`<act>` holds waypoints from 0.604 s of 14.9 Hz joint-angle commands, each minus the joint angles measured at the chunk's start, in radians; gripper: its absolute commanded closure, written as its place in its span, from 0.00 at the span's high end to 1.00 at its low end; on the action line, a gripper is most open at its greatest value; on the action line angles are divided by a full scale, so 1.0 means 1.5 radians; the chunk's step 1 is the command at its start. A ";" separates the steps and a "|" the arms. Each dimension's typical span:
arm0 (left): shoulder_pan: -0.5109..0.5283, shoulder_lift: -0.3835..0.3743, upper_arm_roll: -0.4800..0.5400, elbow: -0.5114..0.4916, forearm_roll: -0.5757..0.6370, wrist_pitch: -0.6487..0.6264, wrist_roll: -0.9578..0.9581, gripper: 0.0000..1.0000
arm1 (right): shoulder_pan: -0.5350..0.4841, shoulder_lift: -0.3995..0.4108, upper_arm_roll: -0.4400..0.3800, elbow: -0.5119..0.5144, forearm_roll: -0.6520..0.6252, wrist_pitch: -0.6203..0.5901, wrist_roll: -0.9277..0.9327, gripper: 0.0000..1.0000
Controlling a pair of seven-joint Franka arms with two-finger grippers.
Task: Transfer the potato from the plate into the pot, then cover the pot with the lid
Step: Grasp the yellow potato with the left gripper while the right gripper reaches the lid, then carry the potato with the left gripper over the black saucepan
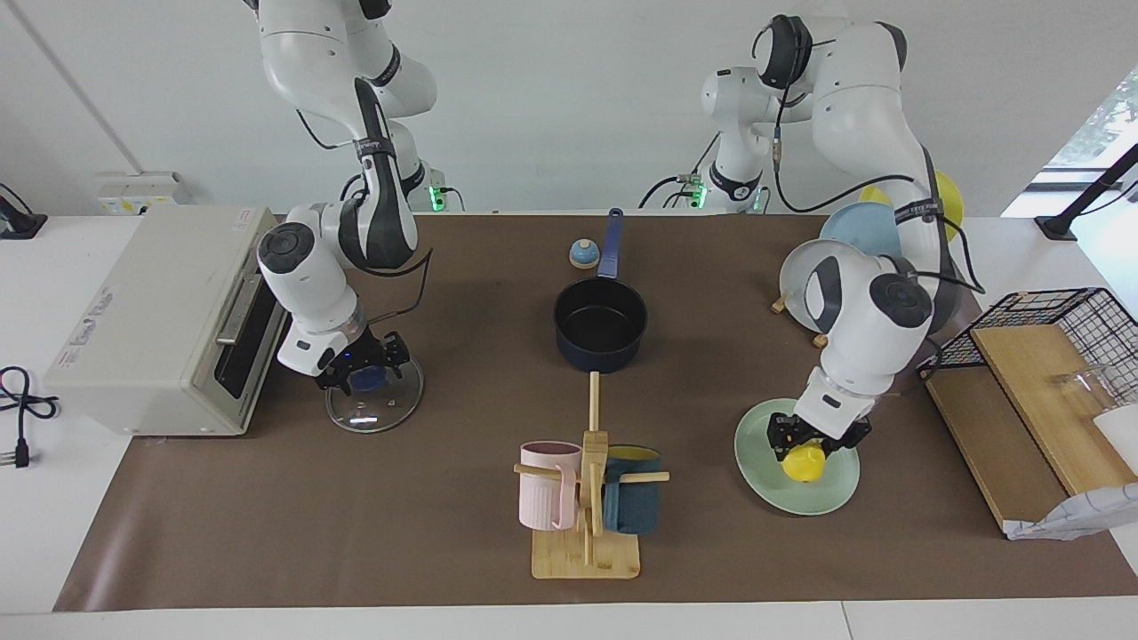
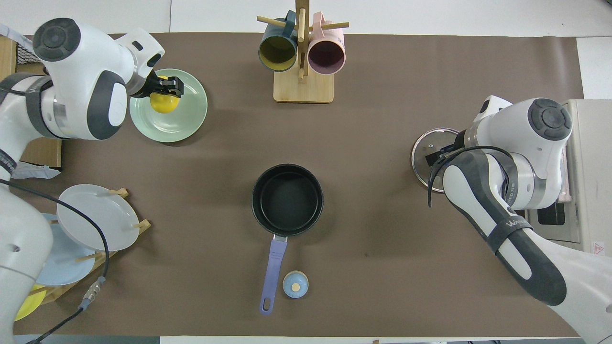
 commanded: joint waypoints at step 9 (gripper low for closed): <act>-0.240 -0.303 0.002 -0.200 -0.054 -0.149 -0.383 0.00 | -0.006 -0.002 0.000 -0.010 -0.024 -0.011 -0.019 0.53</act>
